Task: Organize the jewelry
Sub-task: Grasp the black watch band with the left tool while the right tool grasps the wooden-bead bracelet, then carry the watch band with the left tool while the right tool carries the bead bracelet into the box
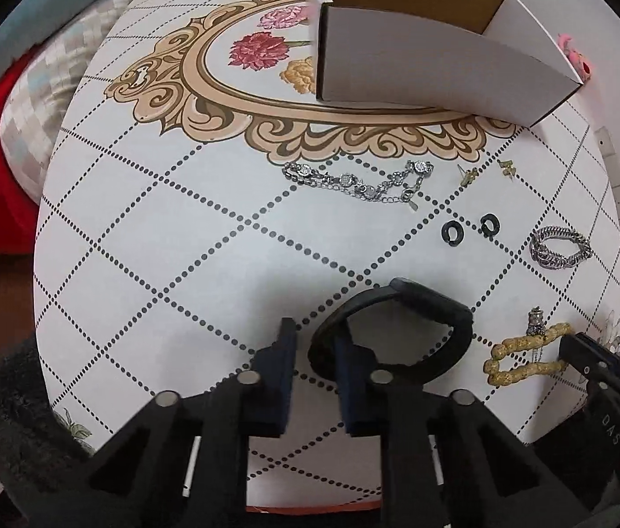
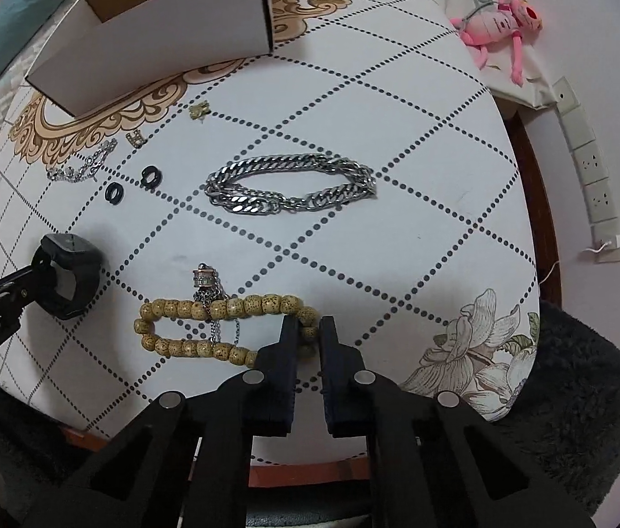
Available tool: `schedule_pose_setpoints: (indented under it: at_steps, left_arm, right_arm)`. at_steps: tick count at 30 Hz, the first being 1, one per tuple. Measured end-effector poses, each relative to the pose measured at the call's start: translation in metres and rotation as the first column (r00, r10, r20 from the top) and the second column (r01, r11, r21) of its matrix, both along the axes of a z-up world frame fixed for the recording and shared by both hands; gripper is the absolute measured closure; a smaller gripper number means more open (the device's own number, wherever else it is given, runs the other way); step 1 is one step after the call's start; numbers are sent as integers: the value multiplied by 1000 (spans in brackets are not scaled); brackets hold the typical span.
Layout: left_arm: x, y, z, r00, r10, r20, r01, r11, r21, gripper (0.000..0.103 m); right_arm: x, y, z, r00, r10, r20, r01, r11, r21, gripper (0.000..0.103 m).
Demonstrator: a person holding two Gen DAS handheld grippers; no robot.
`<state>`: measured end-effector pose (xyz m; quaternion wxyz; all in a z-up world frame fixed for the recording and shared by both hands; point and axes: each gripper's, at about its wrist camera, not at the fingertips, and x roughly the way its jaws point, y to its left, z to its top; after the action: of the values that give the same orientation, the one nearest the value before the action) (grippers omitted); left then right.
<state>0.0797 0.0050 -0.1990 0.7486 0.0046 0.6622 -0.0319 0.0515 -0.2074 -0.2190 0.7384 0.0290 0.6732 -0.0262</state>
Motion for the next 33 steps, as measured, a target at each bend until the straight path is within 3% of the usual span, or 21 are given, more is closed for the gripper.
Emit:
schedule_pose_setpoints:
  at_steps: [7,11,23,33]
  left_arm:
    - [-2,-4,3,999,-12,32,12,1000,2,96]
    - [-9,-9,16,998,-19,61,19,1000,5,97]
    - [-15,-10,83,987,-15,161,21,999,-35,97]
    - [50,-20,130,960,7,282,10,998,-60,97]
  right_arm:
    - [3,-2,0,1000,12,28,-12,1000,-11,93]
    - [-1,-8,4,999,-26,47,23,998,64,94]
    - [7,-8,70,980,-27,196,-11,982,187,94]
    - [54,-12,151,932,21,362,-109,968,225,94]
